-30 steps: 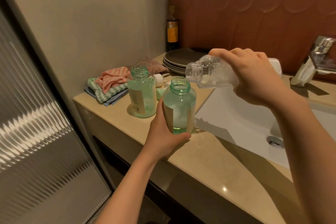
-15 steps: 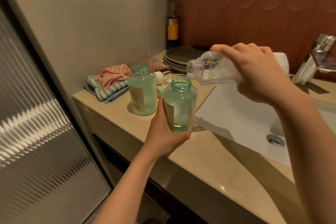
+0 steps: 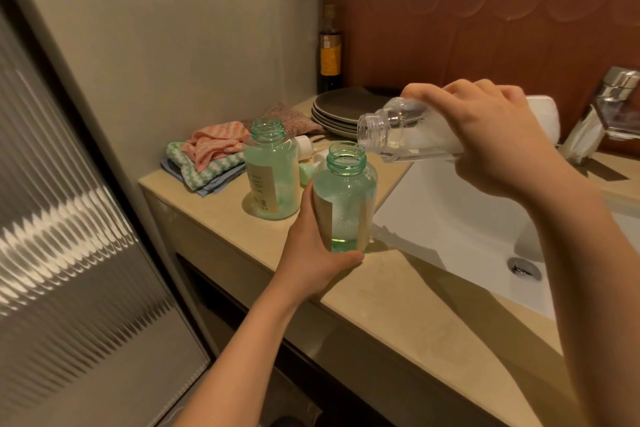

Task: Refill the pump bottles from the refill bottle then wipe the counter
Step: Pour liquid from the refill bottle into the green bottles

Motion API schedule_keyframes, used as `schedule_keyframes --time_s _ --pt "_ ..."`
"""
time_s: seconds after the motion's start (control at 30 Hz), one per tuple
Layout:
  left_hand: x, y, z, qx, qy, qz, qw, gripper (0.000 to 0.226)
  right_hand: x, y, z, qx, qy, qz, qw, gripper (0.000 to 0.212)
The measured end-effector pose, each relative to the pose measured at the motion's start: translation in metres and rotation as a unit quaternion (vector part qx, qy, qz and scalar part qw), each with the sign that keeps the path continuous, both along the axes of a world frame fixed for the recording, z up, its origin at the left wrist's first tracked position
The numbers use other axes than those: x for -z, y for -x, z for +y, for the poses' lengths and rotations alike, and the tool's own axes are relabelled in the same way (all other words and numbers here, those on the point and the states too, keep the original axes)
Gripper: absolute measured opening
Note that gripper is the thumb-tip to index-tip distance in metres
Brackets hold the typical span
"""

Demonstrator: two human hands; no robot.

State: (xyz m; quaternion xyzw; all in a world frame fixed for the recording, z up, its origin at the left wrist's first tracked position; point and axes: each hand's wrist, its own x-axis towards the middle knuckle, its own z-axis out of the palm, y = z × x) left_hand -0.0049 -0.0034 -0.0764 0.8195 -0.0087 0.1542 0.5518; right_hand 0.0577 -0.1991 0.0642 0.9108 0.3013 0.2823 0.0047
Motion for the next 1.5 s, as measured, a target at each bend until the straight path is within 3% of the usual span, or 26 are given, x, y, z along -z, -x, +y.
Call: schedule_keyframes --time_s 1.5 --pt "-0.0029 0.0020 -0.0014 -0.008 -0.013 0.010 1.000 0.117 -0.0046 0.0049 0.0001 0.011 0.017 -0.011 1.000 0.088"
